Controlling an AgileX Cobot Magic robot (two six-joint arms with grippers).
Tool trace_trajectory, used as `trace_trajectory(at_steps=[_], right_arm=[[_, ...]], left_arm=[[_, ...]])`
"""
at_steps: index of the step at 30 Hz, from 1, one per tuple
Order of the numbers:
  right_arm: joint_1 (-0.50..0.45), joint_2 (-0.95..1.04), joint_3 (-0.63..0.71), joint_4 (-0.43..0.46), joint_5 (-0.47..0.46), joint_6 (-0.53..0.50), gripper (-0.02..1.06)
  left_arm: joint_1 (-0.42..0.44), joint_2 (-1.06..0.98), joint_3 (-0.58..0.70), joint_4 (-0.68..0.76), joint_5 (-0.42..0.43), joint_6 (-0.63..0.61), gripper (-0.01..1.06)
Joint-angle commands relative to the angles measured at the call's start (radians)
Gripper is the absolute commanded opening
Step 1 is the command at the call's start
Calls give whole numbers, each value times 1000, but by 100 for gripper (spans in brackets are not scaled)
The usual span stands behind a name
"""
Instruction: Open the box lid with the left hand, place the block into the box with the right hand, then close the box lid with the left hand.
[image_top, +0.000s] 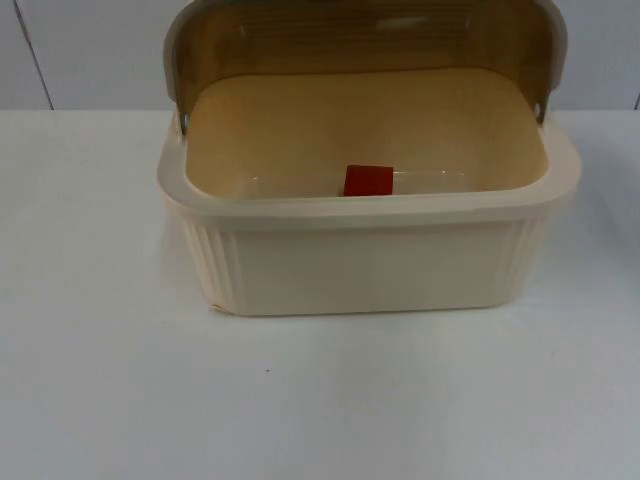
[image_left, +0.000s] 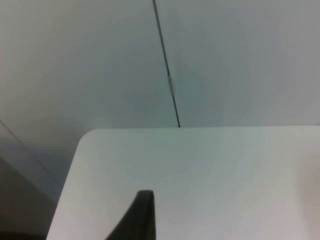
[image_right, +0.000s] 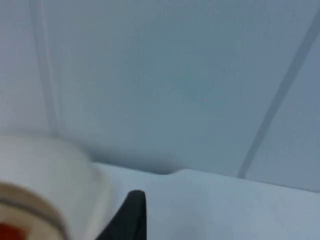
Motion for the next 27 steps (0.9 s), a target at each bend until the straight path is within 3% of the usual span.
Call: trace_trajectory(at_steps=[1,18,22,27], right_arm=[[-87,-25,-5,2,21,1,105],[-107,-27,-5,-1,60,1,105],[-107,-27,-5,1,59,1,105],[-107,-27,-5,1,59,1,105]], left_arm=[[2,-1,-3,-10,-15,-2,105],[2,-1,-3,16,-11,-62,105],[2,-1,-3,106,-70,-62,105],[2,-1,-3,68,-128,-62,105]])
